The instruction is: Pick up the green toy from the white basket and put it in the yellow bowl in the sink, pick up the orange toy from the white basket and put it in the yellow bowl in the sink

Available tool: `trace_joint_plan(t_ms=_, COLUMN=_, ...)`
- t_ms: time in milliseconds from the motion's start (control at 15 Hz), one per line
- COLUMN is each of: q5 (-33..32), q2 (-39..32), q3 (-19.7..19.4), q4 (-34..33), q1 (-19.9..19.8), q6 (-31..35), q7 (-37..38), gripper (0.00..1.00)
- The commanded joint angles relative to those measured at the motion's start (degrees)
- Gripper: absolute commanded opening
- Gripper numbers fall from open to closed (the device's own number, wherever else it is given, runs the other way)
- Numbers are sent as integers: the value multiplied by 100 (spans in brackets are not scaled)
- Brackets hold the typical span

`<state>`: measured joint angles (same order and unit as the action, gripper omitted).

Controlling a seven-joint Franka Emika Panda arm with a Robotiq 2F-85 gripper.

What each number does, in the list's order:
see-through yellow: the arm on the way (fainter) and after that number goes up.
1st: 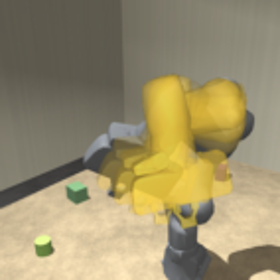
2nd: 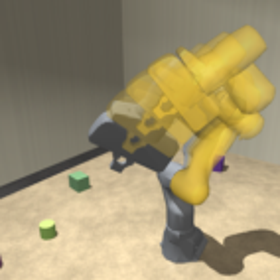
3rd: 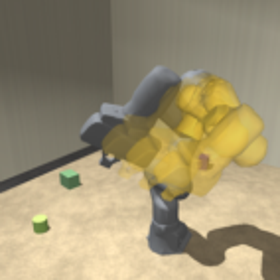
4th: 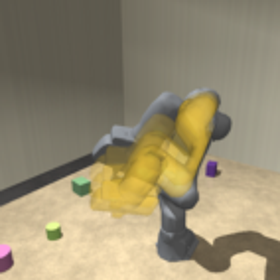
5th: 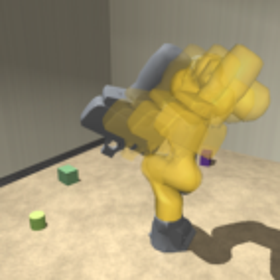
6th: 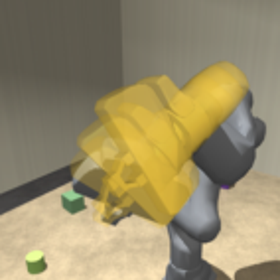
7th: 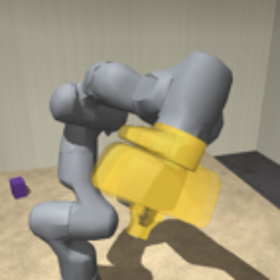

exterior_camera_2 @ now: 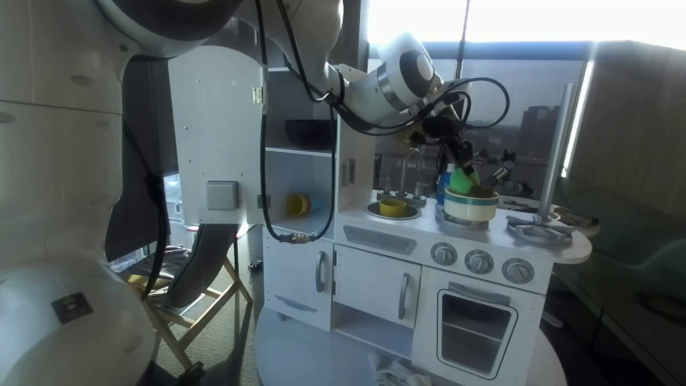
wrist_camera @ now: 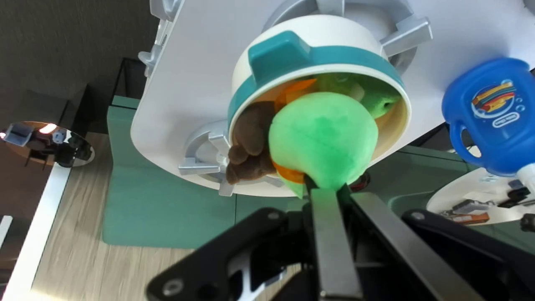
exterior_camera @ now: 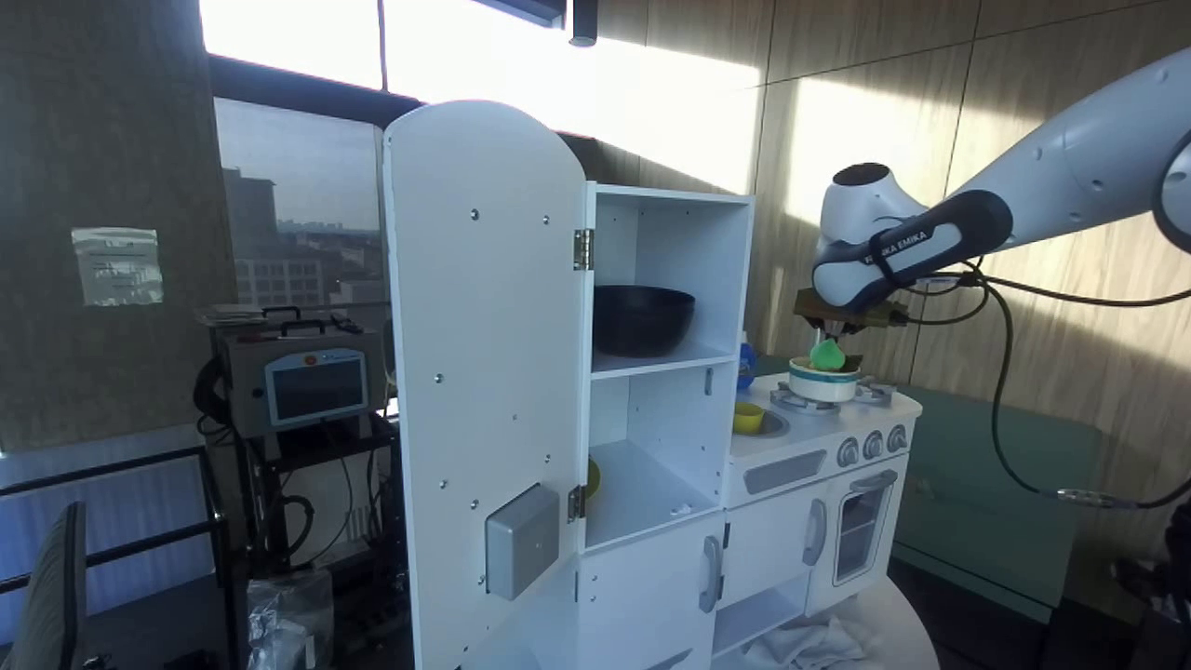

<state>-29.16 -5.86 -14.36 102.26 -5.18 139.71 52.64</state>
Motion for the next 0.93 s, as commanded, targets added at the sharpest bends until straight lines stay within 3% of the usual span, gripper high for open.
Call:
trace_joint_plan(t_ms=0, q5=-232, q2=76, q3=45, q4=-1, q1=-57, q6=181, q7=310, gripper=9)
trace_joint_plan(t_ms=533, q5=-123, q2=-113, q3=70, q4=-172, q1=-65, q6=362, q7=428, gripper=9)
trace_joint_plan(t_ms=867, q5=-375, q2=81, q3=50, q4=-102, q1=-32, q6=537, q7=659, gripper=9)
